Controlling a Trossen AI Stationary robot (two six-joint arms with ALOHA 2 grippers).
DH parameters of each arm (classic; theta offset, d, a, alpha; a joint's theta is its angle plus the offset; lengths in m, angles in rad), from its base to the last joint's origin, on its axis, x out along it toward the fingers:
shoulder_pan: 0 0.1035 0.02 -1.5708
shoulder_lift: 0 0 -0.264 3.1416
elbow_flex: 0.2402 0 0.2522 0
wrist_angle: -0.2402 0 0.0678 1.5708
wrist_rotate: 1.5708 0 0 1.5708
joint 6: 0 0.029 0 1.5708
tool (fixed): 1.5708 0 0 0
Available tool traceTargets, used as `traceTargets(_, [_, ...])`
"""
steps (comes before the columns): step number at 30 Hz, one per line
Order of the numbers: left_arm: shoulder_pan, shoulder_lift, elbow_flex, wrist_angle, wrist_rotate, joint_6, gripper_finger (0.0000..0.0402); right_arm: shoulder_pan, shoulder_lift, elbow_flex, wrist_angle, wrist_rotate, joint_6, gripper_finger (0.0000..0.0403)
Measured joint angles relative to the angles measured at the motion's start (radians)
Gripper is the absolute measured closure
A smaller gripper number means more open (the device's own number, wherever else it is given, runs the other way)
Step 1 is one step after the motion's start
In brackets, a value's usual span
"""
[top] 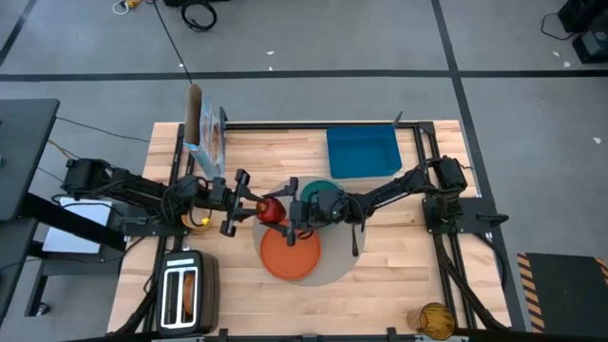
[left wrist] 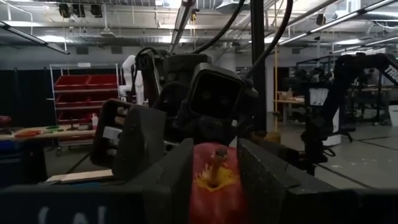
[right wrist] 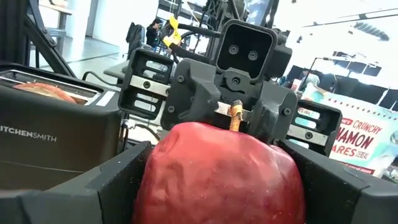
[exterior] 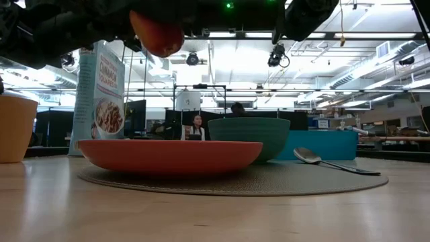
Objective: Arrange a breakfast setting
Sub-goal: Put the apple on top left of the round table mat
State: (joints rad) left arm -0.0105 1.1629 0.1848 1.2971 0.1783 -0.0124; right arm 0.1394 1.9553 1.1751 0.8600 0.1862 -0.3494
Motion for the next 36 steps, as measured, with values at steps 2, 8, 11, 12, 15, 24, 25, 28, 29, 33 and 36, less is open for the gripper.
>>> traceTargets(2, [0.000, 0.000, 0.000, -0.001, -0.001, -0.002, 0.0291, 0.000, 0.000, 0.000, 0.000, 0.002, 0.000, 0.0062])
traceTargets(8, [0.000, 0.000, 0.000, -0.002, -0.022, 0.006, 0.0380, 0.000, 0.000, 0.000, 0.003, 0.006, -0.002, 0.0054])
traceTargets(11, [0.000, 0.000, 0.000, -0.002, -0.026, 0.006, 0.0384, 0.000, 0.000, 0.000, 0.005, 0.008, -0.002, 0.0051])
traceTargets(12, [0.000, 0.000, 0.000, -0.003, -0.027, 0.006, 0.0382, 0.000, 0.000, -0.001, 0.004, 0.008, -0.002, 0.0050])
traceTargets(15, [0.000, 0.000, 0.000, -0.009, -0.027, 0.007, 0.0382, 0.000, 0.000, 0.000, 0.007, 0.010, 0.015, 0.0044])
traceTargets(24, [0.003, 0.001, -0.002, -0.023, -0.067, 0.055, 0.0383, 0.001, -0.099, 0.001, -0.213, 0.024, 0.116, 0.0007])
traceTargets(25, [0.003, 0.001, -0.002, -0.042, -0.088, 0.071, 0.0383, 0.004, -0.119, 0.001, -0.251, 0.023, 0.117, 0.0006])
traceTargets(28, [0.003, 0.001, -0.002, -0.133, -0.192, 0.098, 0.0383, 0.018, -0.179, 0.001, -0.370, 0.035, 0.118, 0.0008])
traceTargets(29, [0.003, 0.002, -0.002, -0.162, -0.228, 0.100, 0.0383, 0.024, -0.197, 0.001, -0.400, 0.044, 0.118, 0.0009])
traceTargets(33, [0.003, 0.031, -0.002, -0.238, -0.334, 0.076, 0.0383, 0.046, -0.254, 0.001, -0.462, 0.090, 0.114, 0.0011])
traceTargets(36, [0.003, 0.069, -0.001, -0.232, -0.389, 0.048, 0.0383, 0.057, -0.271, 0.001, -0.471, 0.116, 0.111, 0.0011])
